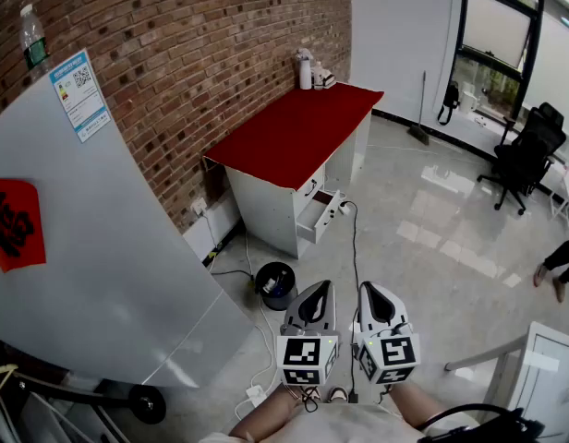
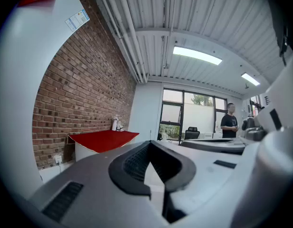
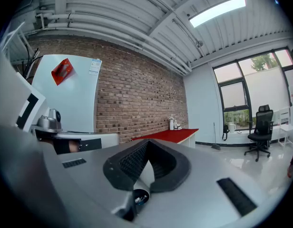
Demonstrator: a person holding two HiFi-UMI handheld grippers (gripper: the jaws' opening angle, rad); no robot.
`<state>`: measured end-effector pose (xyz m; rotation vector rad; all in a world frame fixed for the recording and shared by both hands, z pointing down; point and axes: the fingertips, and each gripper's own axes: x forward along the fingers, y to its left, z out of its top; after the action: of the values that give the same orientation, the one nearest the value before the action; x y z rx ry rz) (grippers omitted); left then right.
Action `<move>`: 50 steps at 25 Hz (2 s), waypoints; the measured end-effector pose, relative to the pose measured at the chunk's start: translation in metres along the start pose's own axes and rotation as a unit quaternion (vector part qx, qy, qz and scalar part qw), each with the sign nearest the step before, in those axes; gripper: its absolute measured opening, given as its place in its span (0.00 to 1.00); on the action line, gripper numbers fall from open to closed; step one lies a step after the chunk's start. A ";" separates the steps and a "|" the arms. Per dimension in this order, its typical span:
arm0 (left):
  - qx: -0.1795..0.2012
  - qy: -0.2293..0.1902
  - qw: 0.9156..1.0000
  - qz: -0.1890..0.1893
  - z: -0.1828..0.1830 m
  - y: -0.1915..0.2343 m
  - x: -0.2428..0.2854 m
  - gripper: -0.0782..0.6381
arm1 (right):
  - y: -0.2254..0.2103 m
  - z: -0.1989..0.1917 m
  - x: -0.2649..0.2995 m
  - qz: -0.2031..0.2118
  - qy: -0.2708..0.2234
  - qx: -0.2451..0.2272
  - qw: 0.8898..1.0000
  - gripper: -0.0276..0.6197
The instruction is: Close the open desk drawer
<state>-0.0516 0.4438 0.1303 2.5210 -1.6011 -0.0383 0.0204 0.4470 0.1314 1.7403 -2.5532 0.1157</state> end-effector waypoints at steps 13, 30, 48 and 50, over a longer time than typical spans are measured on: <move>0.000 0.007 1.000 -0.016 -0.003 0.006 0.003 0.12 | 0.003 -0.003 0.004 -0.012 -0.002 0.018 1.000 0.04; 0.010 0.015 0.999 -0.032 -0.016 0.033 0.027 0.12 | -0.014 -0.027 0.023 -0.061 0.014 0.040 0.997 0.04; 0.031 0.020 0.999 -0.017 -0.020 0.016 0.126 0.12 | -0.101 -0.028 0.088 -0.043 0.011 0.049 0.998 0.04; 0.031 0.020 0.999 -0.013 -0.019 0.007 0.143 0.12 | -0.119 -0.025 0.096 -0.038 0.012 0.048 0.998 0.04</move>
<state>0.0053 0.3137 0.1589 2.5724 -1.5770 0.0606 0.0957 0.3174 0.1681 1.8533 -2.5007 0.2571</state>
